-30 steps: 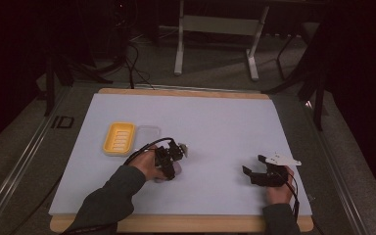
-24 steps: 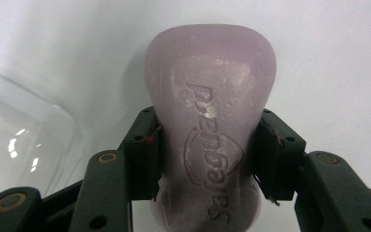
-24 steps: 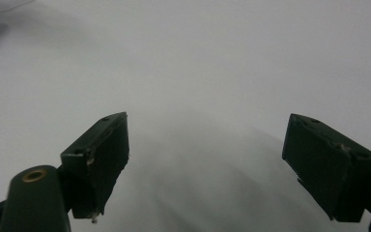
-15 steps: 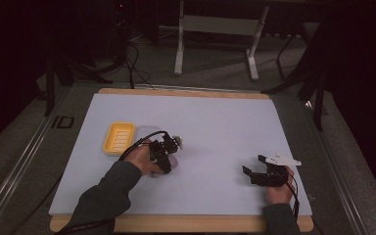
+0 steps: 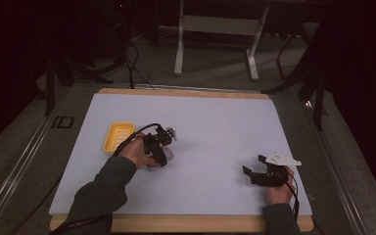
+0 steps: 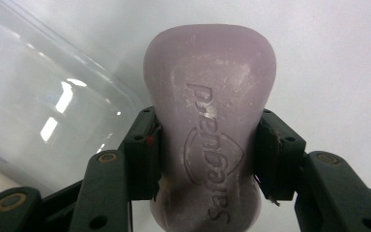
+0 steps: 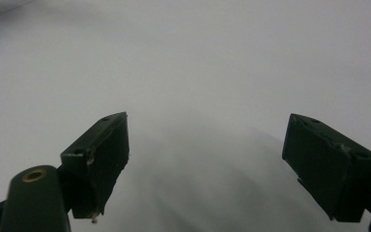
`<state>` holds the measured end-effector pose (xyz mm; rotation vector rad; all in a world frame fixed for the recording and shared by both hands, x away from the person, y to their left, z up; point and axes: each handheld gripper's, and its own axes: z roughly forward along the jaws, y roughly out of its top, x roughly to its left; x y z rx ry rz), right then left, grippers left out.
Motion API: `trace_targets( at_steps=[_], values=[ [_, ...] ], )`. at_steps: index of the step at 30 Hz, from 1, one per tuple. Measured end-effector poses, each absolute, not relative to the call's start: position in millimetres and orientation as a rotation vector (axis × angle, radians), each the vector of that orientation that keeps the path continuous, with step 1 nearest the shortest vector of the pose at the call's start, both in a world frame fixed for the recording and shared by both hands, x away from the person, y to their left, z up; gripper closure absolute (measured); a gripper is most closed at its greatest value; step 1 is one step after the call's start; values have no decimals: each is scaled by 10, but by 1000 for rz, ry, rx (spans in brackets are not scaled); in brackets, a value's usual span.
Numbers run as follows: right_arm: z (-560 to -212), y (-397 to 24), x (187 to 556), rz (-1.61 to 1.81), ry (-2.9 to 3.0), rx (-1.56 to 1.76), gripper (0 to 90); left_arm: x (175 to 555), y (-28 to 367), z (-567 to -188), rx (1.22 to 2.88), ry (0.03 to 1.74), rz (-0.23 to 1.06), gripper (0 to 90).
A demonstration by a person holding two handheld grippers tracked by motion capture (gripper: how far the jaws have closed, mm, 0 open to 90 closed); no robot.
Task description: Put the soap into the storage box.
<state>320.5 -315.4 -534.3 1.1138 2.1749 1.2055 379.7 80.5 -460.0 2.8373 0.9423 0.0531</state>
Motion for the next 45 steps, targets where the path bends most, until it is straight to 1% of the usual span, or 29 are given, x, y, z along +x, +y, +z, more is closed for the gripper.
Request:
trace_targets(
  at_steps=[11,45],
  values=[
    [-5343,-3155,3205,1206,2175,1115,164,3870,923,-4463,2797,979,77,502],
    [-5342,-3154,3203,1206,2173,1117,165,4055,1284,-4348,2687,1154,94,502]
  ],
)
